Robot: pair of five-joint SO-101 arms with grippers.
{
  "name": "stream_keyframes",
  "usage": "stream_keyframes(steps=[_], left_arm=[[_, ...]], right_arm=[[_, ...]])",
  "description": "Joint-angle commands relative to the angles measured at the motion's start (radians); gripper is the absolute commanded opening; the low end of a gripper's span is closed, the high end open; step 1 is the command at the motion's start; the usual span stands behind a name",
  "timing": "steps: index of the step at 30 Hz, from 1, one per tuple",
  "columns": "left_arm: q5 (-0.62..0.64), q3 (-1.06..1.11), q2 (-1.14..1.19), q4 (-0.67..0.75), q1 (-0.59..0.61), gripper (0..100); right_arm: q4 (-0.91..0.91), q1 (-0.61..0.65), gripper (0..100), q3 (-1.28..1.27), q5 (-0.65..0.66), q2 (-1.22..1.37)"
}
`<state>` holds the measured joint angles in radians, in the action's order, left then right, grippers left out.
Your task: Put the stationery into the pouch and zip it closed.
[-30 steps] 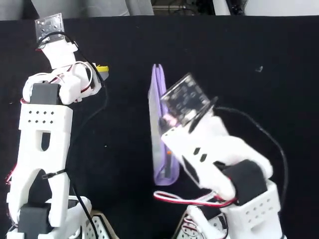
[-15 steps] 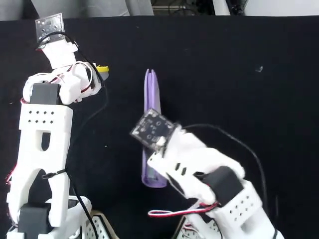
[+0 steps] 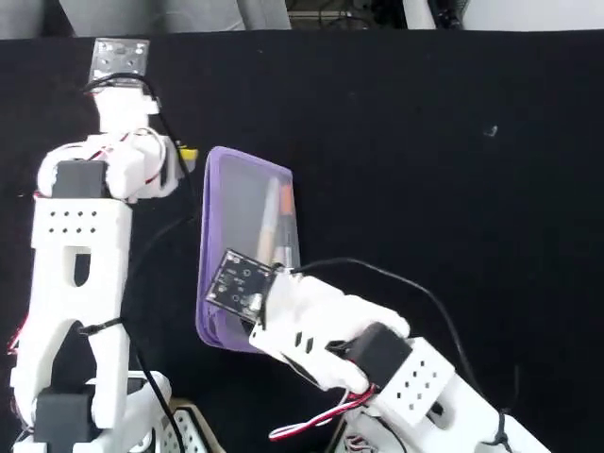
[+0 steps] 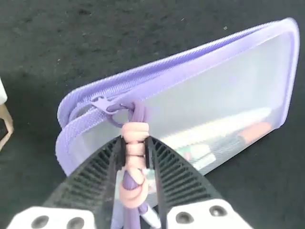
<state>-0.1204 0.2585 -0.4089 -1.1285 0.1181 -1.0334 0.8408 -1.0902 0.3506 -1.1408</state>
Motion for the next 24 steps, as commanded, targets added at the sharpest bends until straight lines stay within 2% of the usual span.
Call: stream_keyframes(steps=[1, 7, 12, 19, 24], left_arm=[[-0.075, -0.016, -0.025, 0.018, 0.067, 27], [-0.206, -0.01, -0.012, 0.017, 0.16, 27], [-0.296, 0.047, -0.023, 0.018, 0.173, 27], [-0.308, 0.053, -0.014, 0.032, 0.213, 27], [-0.308, 0.117, -0.023, 0.144, 0.272, 27]], right_arm=[[0.018, 0.009, 1.1, 0.001, 0.005, -0.012], [0.02, 0.008, 1.1, 0.001, 0.005, -0.012], [0.02, 0.029, 1.1, -0.001, -0.026, -0.007], [0.008, 0.132, 1.1, -0.028, -0.035, -0.004], [-0.109, 0.1, 1.1, -0.056, 0.066, -0.004]])
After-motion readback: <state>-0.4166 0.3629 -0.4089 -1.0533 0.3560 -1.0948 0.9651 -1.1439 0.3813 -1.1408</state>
